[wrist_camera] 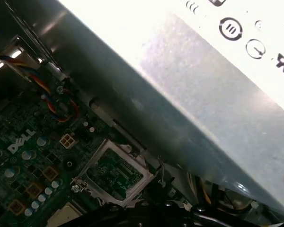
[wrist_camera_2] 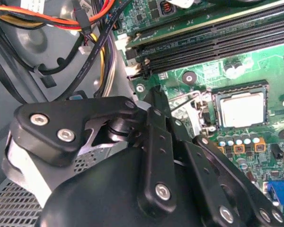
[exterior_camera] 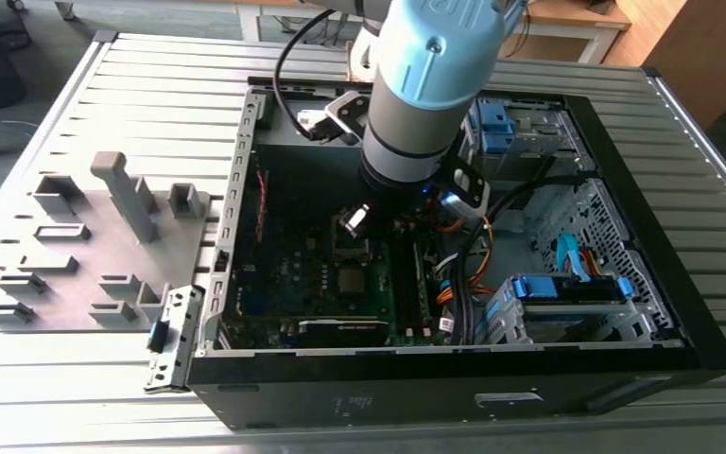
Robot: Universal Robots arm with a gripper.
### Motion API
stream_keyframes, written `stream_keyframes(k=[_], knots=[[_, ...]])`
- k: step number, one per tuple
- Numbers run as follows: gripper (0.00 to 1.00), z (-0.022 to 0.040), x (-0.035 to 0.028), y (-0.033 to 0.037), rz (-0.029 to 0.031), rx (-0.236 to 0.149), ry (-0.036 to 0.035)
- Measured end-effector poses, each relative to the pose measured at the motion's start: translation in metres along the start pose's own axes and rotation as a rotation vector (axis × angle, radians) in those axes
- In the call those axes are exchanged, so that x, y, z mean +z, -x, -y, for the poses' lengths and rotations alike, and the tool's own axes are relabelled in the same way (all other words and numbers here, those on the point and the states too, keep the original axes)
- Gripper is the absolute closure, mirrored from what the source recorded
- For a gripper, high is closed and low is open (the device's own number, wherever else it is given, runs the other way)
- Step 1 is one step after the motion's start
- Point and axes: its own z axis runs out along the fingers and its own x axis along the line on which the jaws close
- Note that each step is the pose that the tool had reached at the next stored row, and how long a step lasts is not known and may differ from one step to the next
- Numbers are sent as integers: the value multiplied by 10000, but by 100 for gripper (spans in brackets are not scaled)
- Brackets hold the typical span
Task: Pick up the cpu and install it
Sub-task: 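Close the cpu cover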
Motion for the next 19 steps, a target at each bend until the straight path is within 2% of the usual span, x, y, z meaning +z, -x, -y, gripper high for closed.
stream_keyframes(k=[6, 19], knots=[[89, 6, -49, -6, -1, -3, 0], [89, 63, -154, -61, -3, -20, 1]])
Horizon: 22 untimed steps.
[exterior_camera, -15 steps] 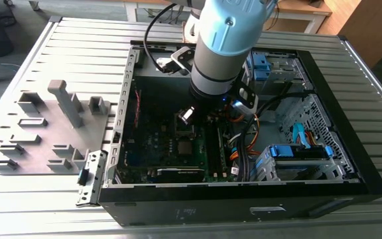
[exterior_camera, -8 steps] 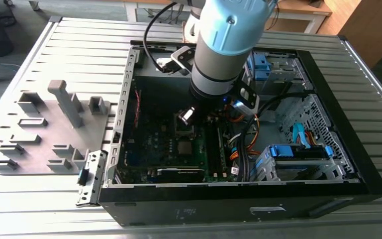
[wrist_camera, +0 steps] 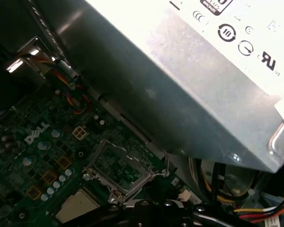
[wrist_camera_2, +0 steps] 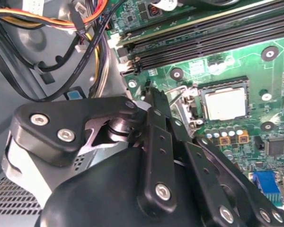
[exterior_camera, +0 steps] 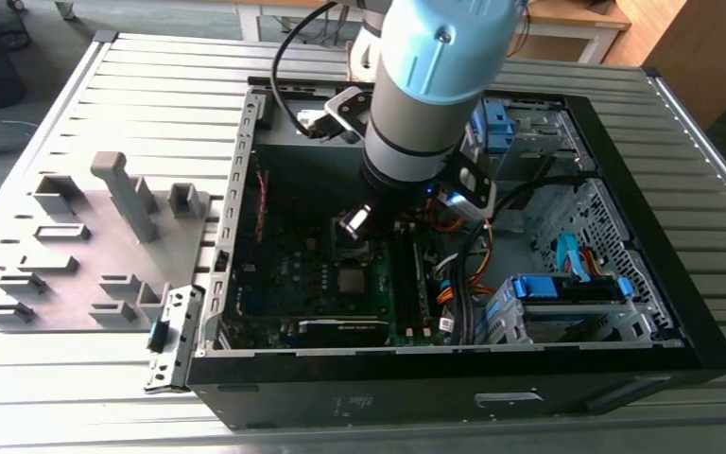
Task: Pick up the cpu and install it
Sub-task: 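Close the cpu cover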
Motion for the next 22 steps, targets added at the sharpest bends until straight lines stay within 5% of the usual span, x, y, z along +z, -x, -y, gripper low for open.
stream_keyframes(k=[22], knots=[[89, 186, -96, -168, 0, -3, 1]])
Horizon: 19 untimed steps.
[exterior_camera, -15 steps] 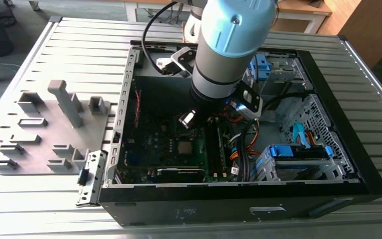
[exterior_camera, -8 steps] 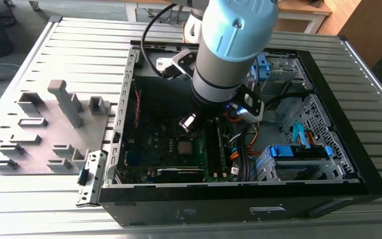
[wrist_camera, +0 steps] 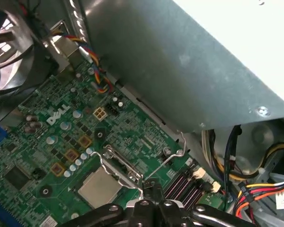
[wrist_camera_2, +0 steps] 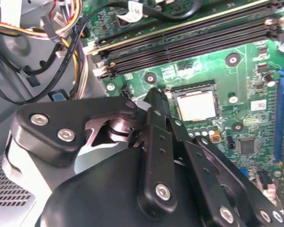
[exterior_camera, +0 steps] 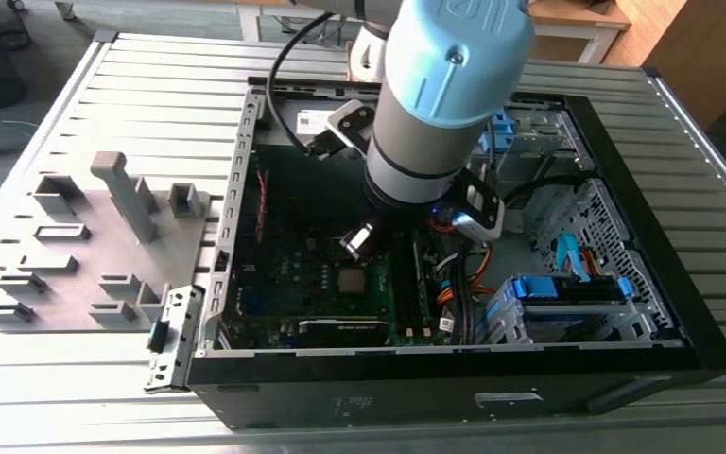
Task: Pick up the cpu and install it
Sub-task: 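Close the cpu cover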
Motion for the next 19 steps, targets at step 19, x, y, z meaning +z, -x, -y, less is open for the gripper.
stream_keyframes(k=[19], knots=[[89, 178, -43, -100, -17, 5, 13]])
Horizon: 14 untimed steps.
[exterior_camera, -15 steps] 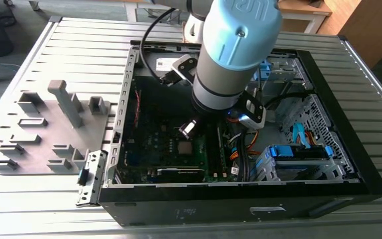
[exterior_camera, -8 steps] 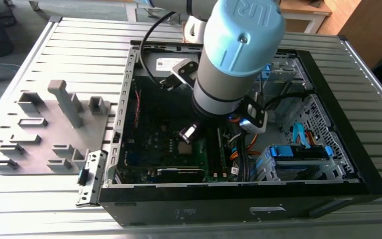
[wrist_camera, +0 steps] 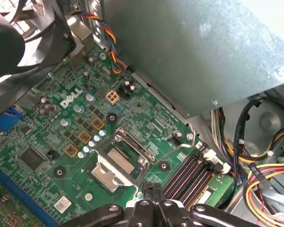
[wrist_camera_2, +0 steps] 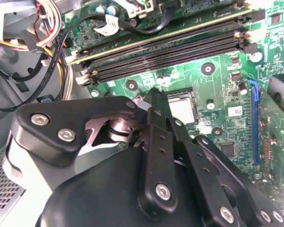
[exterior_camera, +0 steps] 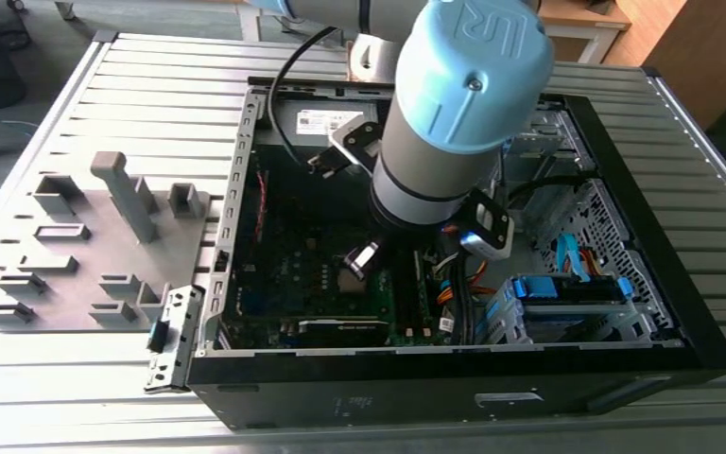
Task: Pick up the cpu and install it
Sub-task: 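Close the cpu cover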
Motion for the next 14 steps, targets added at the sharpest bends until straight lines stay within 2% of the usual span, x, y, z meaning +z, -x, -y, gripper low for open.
stream_keyframes(k=[6, 10, 14], knots=[[89, 56, -5, 31, -22, 6, 21], [89, 56, -16, 32, -16, 7, 29], [89, 44, -98, 42, -4, 6, 42]])
